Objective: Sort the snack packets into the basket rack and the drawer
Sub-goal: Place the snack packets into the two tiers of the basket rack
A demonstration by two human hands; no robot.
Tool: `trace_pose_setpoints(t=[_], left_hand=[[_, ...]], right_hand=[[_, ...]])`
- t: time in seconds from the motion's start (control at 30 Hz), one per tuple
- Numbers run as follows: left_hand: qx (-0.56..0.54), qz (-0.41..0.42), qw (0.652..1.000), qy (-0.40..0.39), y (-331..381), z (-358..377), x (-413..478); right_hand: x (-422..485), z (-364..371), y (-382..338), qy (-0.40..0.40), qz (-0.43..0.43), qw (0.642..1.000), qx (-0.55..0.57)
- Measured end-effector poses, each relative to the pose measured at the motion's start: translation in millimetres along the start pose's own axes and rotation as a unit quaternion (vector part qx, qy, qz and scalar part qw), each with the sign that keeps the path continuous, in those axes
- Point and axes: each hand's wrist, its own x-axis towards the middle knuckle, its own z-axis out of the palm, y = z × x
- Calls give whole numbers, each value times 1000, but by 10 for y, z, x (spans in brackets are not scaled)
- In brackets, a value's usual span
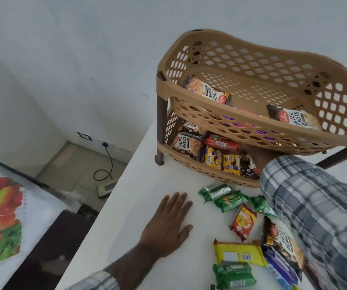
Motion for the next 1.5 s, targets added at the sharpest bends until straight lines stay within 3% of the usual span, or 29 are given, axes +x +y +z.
trace_pose_setpoints(t=[0.2,0.4,0.53,0.7,0.93,1.07,1.13,1.27,1.37,1.5], left_hand=[[-30,-7,999,36,-3,4,63],[-205,-80,974,57,302,-192,669],[-193,-83,977,37,464,-202,888],[-215,-75,973,45,484,-244,830],[-352,35,935,13,402,-501,491],[-380,18,925,28,404,-584,434],[-354,-17,933,61,385,-547,417],[-196,-39,975,99,244,-315,416],[-99,-11,992,72,121,-56,410],[-17,13,998,56,93,102,389]], right_hand=[[95,40,-182,-129,35,972,-192],[-773,-348,-132,-15,-121,951,-285],[-1553,-374,-54,49,-148,947,-279],[-2079,-204,60,-17,-163,943,-290],[-2072,43,-4,-121,-142,936,-299],[-1903,70,-83,-138,-161,919,-332],[-1813,31,-120,-108,-159,921,-339],[-1579,-161,-178,15,-56,975,-215],[-1219,-284,-160,107,12,976,-191],[-689,-245,-163,160,52,966,-194]])
